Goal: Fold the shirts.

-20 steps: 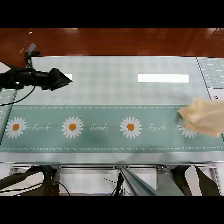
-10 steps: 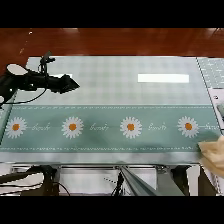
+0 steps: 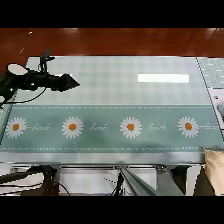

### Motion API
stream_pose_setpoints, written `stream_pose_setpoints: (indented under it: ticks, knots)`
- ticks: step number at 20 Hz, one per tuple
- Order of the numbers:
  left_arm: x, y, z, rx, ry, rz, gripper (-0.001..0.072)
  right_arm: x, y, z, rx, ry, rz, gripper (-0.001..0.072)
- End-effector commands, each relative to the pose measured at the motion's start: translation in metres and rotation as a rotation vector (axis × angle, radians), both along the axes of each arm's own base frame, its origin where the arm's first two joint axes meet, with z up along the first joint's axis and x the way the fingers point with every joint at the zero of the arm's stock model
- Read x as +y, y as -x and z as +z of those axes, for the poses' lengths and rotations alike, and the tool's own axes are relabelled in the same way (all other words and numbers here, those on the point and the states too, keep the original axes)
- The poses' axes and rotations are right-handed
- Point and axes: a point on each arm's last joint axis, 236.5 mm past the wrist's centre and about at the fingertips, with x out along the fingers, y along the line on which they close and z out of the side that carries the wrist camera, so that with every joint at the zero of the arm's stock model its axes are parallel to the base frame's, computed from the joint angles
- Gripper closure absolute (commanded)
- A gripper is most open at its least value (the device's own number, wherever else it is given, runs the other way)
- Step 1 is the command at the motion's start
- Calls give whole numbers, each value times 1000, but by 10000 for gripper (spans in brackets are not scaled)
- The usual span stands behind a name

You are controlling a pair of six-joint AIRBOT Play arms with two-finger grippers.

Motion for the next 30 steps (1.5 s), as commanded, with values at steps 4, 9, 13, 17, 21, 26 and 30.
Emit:
stream_pose_setpoints:
  ticks: [4,9,13,17,21,26,30]
  knots:
    - [-8,-7,82,-181,10,-68,239,-19,-195,72,-701,273,563,272]
    - [-21,5,218,-567,-63,-137,141,69,-305,141,-1200,154,876,272]
    - [-1,23,201,-477,-334,-63,142,140,-349,58,-901,-75,1213,271]
    - [4,40,136,-302,-640,-161,138,188,-371,-34,-484,-153,1435,180]
    - [-18,33,81,-194,-710,-230,-13,204,-382,-75,-297,-128,1448,108]
    - [-10,23,40,-65,-733,-171,-13,211,-386,-79,-288,-121,1461,108]
    - [-6,30,53,-93,-727,-163,-13,210,-380,-81,-267,-140,1457,108]
